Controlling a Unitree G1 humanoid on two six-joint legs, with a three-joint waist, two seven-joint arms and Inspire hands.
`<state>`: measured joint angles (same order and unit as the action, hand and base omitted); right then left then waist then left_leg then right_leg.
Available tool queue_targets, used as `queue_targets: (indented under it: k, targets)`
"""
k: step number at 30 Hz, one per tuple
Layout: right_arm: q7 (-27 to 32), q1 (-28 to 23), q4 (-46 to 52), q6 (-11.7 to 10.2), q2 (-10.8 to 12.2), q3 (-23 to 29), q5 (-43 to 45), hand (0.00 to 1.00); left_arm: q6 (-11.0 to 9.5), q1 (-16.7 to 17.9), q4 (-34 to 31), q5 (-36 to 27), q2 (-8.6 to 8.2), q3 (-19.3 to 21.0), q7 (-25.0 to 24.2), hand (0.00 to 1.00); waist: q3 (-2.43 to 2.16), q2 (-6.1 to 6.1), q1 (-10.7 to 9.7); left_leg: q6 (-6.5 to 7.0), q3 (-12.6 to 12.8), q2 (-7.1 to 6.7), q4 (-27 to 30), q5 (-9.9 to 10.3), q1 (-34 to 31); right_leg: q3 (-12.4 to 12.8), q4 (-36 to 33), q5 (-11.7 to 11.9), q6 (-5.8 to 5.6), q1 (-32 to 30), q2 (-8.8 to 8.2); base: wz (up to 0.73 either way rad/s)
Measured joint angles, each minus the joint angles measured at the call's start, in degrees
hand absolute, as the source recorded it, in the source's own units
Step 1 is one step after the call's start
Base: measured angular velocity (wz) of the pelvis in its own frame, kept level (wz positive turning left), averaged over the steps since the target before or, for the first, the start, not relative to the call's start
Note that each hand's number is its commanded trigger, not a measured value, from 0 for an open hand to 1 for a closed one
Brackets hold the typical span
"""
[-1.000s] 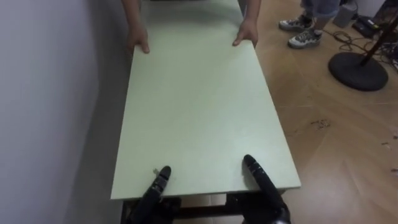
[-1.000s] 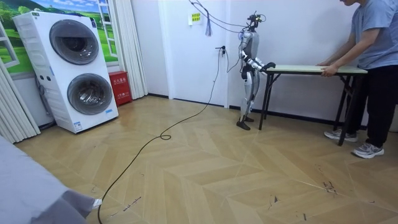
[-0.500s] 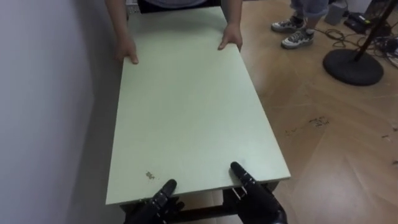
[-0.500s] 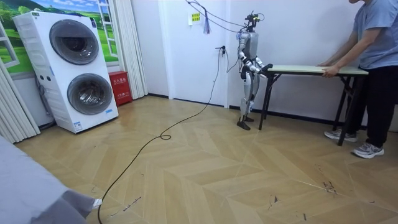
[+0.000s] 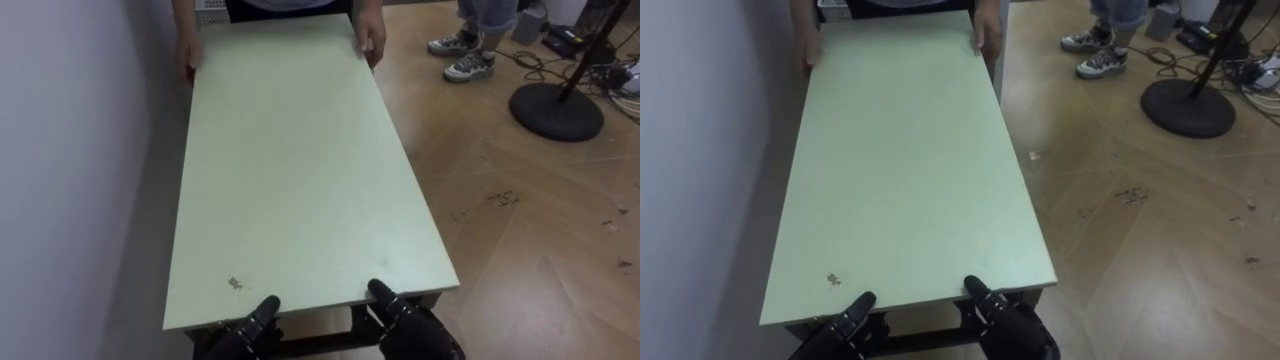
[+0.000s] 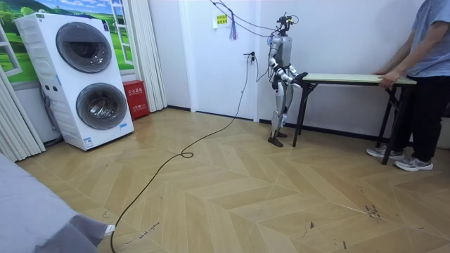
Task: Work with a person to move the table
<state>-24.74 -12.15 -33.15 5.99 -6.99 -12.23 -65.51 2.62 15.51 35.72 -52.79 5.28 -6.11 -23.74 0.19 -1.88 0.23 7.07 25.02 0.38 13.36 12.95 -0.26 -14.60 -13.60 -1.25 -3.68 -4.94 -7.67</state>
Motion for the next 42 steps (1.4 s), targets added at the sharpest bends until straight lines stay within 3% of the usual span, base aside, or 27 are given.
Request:
queue_targets:
  k: [8, 14, 20, 32, 38, 41, 42]
  targets:
    - [-4.4, -0.4, -2.3, -0.1, -0.7, 0.3, 5.6, 0.00, -0.3, -0.6, 2.1, 0.9, 0.45, 0.4, -3.5, 0.00, 0.07, 0.79, 0.1, -0.06, -0.1, 0.02, -0.2, 0.0, 0.0, -1.0, -0.1, -0.2, 0.08, 0.2, -0.12, 0.00]
    - [-9.4, -0.5, -7.0, 0.0, -2.3, 0.2, 10.2, 0.00, -0.1, -2.4, 5.9, 1.1, 1.93, -0.3, -7.1, 0.00, 0.14, 1.40, 0.2, -0.06, -0.1, 0.02, -0.6, 0.0, 0.9, -0.7, -0.2, -0.3, -0.12, 0.9, -0.10, 0.00]
    - [-11.8, -0.3, -11.7, 0.1, -2.7, 0.7, 19.4, 0.00, -0.1, -2.7, 7.1, 1.1, 2.71, -0.5, -9.1, 0.00, 0.14, 1.23, 0.1, -0.24, -0.4, 0.02, -0.6, 0.1, 0.8, 0.2, 0.0, -0.5, -0.30, 0.9, 0.15, 0.00]
    - [-14.3, 0.7, -18.4, -1.4, -4.1, 6.2, 20.8, 0.00, -0.7, -3.4, 9.3, 2.0, 3.63, -0.8, -12.0, 0.00, 0.06, 1.10, 0.2, -0.36, -1.7, 0.05, -0.6, 0.2, 0.9, -1.4, 0.9, -1.0, -0.11, 1.6, 0.25, 0.04]
    - [-15.6, 0.8, -20.4, -1.7, -4.1, 6.9, 20.9, 0.00, -2.3, -3.5, 10.4, 8.1, 3.80, -0.2, -12.1, 0.00, 0.00, 1.07, 0.5, -0.68, -1.7, 0.04, -0.7, 0.3, 0.9, -1.3, 0.8, -1.5, 0.06, 1.7, 0.24, 0.00]
    - [-15.5, 0.8, -20.0, -1.9, -4.0, 6.6, 21.2, 0.00, -2.2, -3.7, 16.2, 17.5, 4.06, -0.4, -5.7, 0.00, -0.10, 1.11, 0.1, -0.74, -1.7, 0.09, -0.7, 0.4, 0.8, -1.4, 0.7, -1.7, 0.20, 1.7, 0.37, -0.02]
    - [-15.6, 0.8, -20.2, -2.1, -4.0, 6.6, 21.4, 0.00, -2.5, -3.6, 16.4, 20.9, 4.56, 0.2, -4.0, 0.00, -0.32, 0.88, 0.1, -0.71, -1.8, 0.16, -0.7, 0.4, 0.6, -1.4, 0.8, -1.7, 0.21, 1.6, 0.45, 0.00]
